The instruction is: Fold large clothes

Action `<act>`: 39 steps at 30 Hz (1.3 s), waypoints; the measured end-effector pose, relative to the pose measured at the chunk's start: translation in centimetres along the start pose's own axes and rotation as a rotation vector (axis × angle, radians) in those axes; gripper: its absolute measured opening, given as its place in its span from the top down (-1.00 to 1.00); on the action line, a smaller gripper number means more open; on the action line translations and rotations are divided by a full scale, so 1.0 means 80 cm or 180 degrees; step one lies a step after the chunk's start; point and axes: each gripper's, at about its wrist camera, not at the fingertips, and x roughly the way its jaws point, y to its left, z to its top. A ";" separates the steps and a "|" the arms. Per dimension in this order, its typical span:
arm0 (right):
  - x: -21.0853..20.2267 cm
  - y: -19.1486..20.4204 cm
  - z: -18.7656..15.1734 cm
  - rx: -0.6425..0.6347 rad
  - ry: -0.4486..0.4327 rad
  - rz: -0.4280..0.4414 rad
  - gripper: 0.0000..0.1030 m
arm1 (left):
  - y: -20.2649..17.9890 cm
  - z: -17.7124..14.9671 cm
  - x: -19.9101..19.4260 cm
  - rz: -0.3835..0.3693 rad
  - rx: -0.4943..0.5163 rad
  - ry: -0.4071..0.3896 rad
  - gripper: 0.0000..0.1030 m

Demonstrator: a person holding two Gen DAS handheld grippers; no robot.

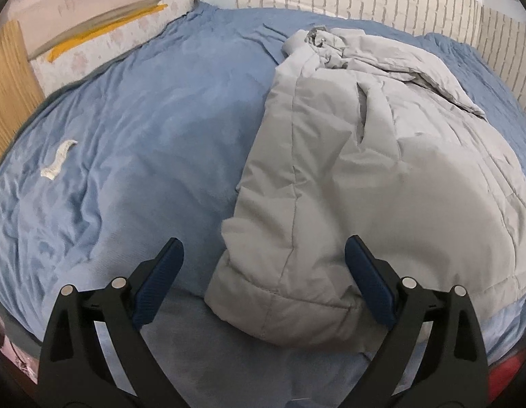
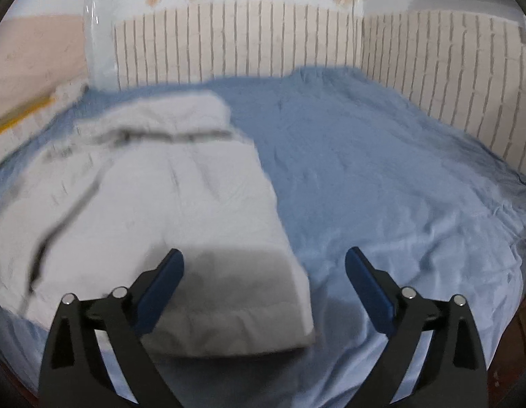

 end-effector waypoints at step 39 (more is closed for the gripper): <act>0.032 0.006 0.003 0.0190 0.0586 0.0709 0.10 | 0.011 -0.014 0.007 -0.0847 0.0176 0.0541 0.10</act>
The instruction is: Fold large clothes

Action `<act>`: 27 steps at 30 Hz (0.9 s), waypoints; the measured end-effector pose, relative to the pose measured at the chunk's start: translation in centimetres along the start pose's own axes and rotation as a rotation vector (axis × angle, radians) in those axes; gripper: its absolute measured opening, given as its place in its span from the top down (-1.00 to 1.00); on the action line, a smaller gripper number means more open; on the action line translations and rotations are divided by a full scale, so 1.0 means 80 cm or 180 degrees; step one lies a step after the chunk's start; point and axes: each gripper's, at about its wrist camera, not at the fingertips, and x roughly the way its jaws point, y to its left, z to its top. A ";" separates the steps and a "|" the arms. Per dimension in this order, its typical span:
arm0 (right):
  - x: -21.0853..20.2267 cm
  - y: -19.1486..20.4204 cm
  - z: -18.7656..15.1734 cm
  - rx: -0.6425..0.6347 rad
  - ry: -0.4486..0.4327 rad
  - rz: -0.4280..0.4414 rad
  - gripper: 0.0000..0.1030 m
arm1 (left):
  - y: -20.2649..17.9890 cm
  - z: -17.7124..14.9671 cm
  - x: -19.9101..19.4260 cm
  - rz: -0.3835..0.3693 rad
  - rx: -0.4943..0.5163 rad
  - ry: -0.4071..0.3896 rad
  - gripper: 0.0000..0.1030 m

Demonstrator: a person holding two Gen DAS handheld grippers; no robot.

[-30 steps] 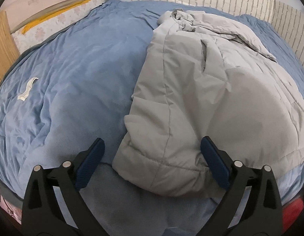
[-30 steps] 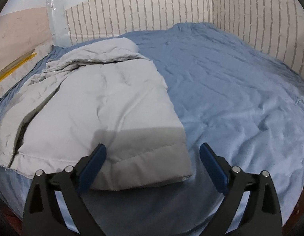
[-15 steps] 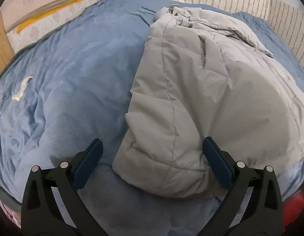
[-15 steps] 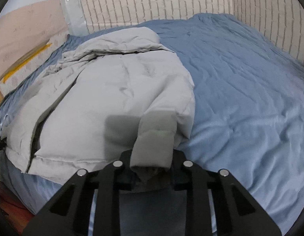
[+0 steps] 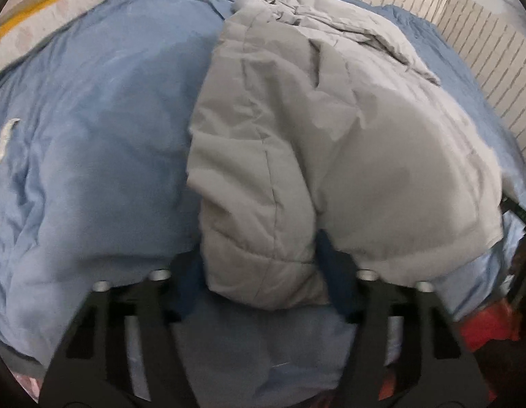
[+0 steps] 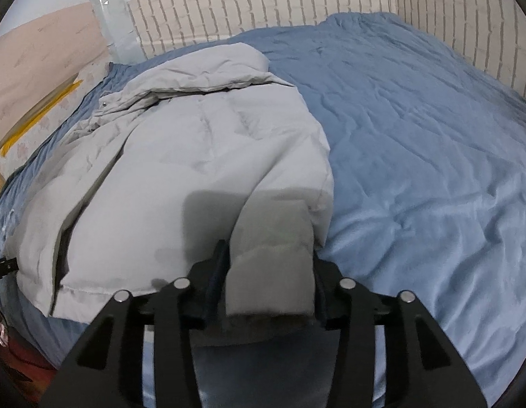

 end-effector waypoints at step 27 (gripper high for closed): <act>-0.027 0.045 0.224 0.0031 -0.0693 0.0247 0.65 | -0.031 0.233 -0.071 -0.0535 -0.0023 -0.0624 0.56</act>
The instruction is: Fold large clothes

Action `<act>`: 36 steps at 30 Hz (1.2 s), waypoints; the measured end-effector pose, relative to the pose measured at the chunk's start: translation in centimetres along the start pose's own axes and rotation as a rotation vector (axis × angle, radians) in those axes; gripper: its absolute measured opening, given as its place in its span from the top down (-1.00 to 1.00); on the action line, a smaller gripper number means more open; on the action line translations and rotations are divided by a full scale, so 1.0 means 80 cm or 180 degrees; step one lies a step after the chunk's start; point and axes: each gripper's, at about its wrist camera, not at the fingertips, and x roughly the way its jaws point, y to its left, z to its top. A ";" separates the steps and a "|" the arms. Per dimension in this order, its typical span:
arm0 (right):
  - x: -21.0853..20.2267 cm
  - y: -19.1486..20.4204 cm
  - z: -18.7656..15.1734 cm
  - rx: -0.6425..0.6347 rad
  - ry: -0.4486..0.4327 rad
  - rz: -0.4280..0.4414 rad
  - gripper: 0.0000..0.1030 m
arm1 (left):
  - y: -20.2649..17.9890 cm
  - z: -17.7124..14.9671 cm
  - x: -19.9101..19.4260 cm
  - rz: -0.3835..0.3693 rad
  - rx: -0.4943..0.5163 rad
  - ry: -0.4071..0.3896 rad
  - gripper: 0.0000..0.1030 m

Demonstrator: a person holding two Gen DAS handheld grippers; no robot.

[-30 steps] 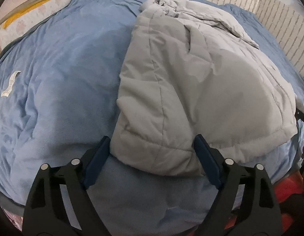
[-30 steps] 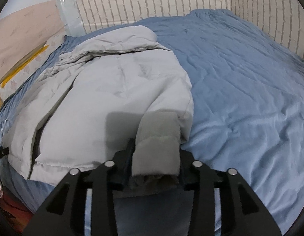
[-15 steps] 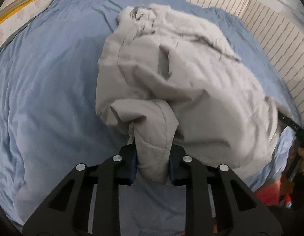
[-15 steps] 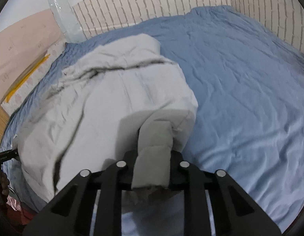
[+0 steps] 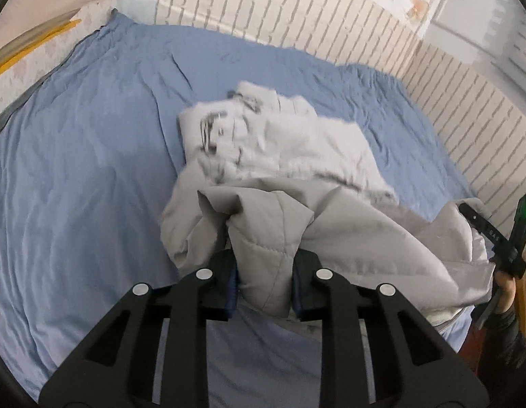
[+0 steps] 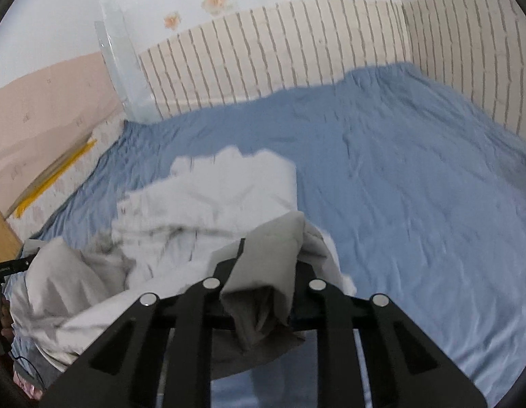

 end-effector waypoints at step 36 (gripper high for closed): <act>0.306 0.017 0.231 -0.0184 -0.0011 -0.0377 0.59 | 0.028 0.277 0.212 0.0727 0.0146 -0.0221 0.42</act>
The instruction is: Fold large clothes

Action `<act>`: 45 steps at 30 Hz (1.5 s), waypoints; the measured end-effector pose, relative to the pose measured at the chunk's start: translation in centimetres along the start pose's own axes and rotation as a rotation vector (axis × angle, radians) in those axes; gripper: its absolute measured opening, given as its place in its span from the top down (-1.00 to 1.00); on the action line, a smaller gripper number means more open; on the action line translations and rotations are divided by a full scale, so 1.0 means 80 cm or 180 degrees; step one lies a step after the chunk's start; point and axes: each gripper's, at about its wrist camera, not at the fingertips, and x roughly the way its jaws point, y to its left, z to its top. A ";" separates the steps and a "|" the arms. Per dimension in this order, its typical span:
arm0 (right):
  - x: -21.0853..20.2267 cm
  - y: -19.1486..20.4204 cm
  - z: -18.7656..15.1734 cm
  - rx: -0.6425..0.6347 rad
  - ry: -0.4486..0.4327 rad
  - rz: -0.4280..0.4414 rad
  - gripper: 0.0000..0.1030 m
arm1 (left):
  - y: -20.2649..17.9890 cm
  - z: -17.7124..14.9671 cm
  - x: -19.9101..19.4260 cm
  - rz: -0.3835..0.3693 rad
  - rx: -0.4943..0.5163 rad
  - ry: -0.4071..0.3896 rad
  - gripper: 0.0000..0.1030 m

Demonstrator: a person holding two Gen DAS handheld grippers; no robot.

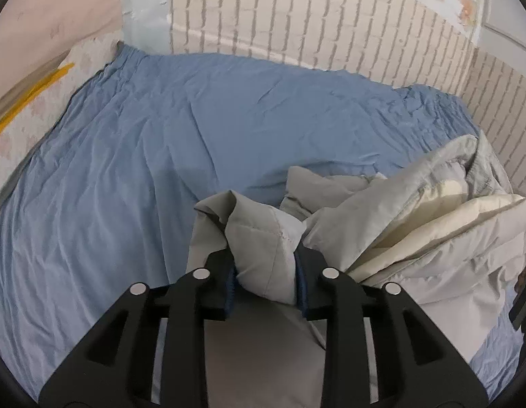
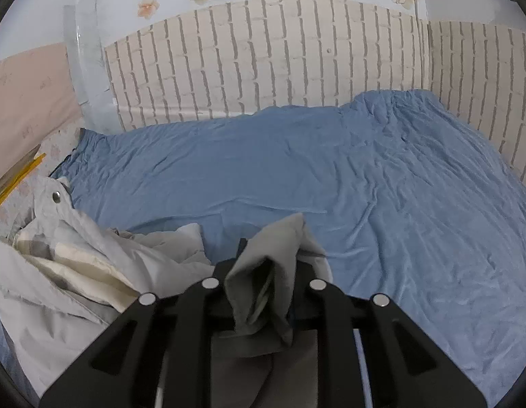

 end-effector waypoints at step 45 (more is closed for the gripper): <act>0.122 0.014 -0.059 -0.0321 0.1389 -0.0417 0.86 | 0.012 -0.046 0.114 0.0342 0.0158 0.1117 -0.20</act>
